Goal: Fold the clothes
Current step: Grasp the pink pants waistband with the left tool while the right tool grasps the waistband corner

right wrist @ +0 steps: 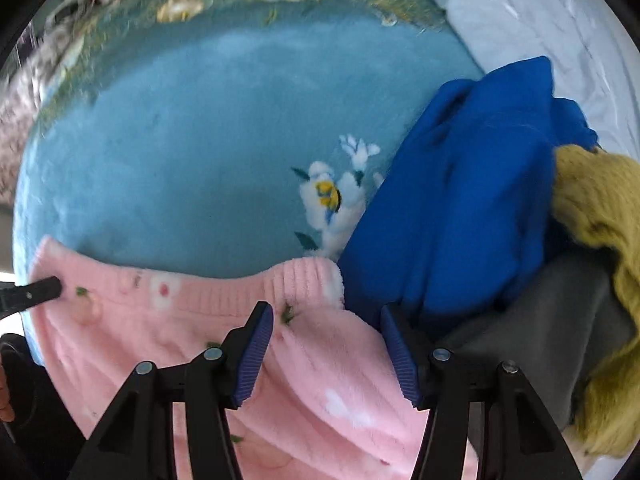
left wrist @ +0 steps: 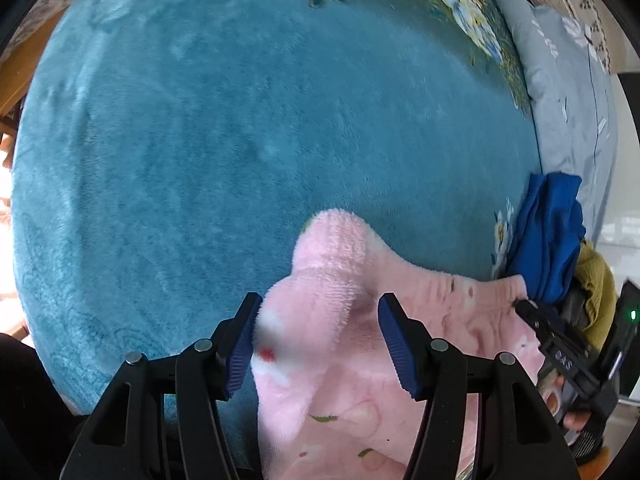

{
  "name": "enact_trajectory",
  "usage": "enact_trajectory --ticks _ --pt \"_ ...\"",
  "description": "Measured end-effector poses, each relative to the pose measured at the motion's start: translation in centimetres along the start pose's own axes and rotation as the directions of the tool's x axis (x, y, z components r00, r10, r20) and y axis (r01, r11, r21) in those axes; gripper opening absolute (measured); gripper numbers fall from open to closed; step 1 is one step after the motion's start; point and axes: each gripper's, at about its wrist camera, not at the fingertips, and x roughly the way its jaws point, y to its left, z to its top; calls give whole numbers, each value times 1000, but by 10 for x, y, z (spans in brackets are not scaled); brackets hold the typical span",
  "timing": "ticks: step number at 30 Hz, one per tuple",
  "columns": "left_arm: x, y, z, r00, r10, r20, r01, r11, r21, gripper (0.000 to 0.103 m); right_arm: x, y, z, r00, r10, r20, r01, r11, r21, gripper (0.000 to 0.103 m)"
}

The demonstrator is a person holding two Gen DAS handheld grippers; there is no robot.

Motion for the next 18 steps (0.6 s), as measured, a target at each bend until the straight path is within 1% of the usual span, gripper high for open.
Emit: enact_trajectory --ticks 3,5,6,7,8,9,10,11,12,14,18 --pt "3 -1 0 1000 11 -16 -11 1000 9 60 7 1 1 999 -19 -31 18 1000 -14 60" --pt "5 -2 0 999 19 -27 -19 1000 15 59 8 0 -2 999 -20 -39 20 1000 0 57" --pt "6 -3 0 999 23 -33 -22 1000 18 53 9 -1 -4 999 -26 -48 26 1000 6 50" --pt "7 -3 0 999 27 -38 -26 999 21 50 11 -2 -6 998 -36 -60 36 999 9 41" --pt "8 -3 0 999 30 -44 -29 999 24 42 12 -2 -9 996 -49 -69 50 999 12 36" --pt "9 -4 0 998 34 -49 -33 999 27 33 12 -2 -11 995 -66 -70 67 998 17 26" --pt "10 -4 0 998 38 -55 -37 999 30 28 10 -2 -13 994 -83 -69 85 996 26 14" --pt "11 -5 0 997 42 -60 -40 999 33 19 8 -3 -16 993 -94 -66 97 994 41 10" --pt "10 -5 0 997 39 -60 -37 999 36 15 4 -5 -18 993 -101 -56 104 993 54 7" --pt "6 -5 -2 998 25 -51 -23 999 46 10 -6 -4 -22 993 -118 -23 120 991 66 6" --pt "-17 -6 -9 999 -38 36 35 996 81 7 -45 3 -21 983 -154 96 148 987 64 5"
